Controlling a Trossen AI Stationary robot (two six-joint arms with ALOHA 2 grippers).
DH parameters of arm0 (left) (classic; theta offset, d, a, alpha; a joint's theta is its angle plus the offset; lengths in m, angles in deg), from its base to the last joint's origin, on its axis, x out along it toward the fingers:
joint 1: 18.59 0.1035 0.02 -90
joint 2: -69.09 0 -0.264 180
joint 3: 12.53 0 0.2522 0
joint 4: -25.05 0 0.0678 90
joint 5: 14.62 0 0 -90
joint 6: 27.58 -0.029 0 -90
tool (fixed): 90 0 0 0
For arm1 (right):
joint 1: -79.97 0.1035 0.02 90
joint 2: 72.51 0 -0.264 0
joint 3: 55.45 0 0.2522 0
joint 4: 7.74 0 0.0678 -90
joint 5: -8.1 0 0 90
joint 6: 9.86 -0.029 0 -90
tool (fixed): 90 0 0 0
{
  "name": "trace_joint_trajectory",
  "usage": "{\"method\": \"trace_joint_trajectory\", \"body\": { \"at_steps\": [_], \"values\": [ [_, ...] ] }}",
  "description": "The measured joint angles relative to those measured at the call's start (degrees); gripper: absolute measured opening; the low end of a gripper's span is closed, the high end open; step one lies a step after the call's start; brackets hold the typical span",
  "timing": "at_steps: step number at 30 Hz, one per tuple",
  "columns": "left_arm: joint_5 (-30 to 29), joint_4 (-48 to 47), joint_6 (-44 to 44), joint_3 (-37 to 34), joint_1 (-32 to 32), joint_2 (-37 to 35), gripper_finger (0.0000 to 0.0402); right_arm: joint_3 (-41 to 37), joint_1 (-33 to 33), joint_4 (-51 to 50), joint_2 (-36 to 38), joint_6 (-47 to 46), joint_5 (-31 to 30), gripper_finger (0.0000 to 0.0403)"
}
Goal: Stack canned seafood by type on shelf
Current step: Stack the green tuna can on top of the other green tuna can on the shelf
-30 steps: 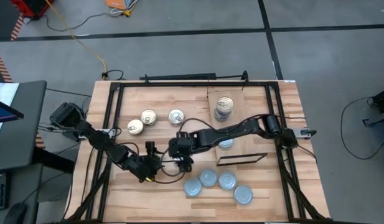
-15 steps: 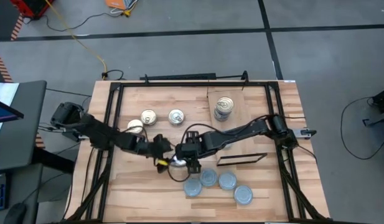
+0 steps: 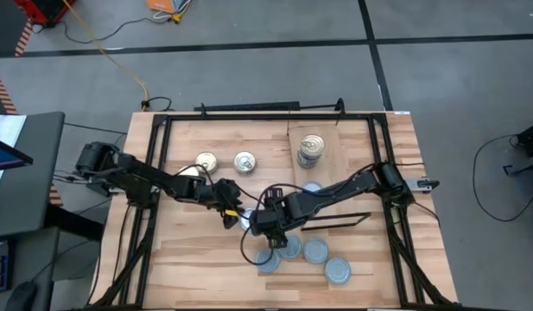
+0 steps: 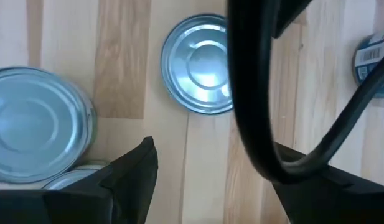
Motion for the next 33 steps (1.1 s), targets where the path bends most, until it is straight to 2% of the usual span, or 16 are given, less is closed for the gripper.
{"method": "trace_joint_trajectory", "body": {
  "at_steps": [11, 21, 27, 33],
  "values": [
    [0.0, 0.0, -1.9, 0.0, 0.0, 0.6, 0.0072, 0.0, -0.6, 0.0, 0.2, 0.4, -0.2, 0.0317],
    [-0.5, -0.4, -3.9, -0.4, 2.2, 6.0, 0.0006, 0.0, -0.7, 0.9, 0.2, 0.3, -0.2, 0.0317],
    [1.5, -2.4, -6.2, -0.3, 4.3, 4.7, 0.0001, 0.0, -0.7, 0.9, 0.2, -0.3, -0.2, 0.0317],
    [-4.5, -11.1, -10.7, -0.4, 4.4, -1.7, 0.0001, 0.1, -1.5, 0.3, 0.2, -2.4, -0.5, 0.0317]
  ]
}}
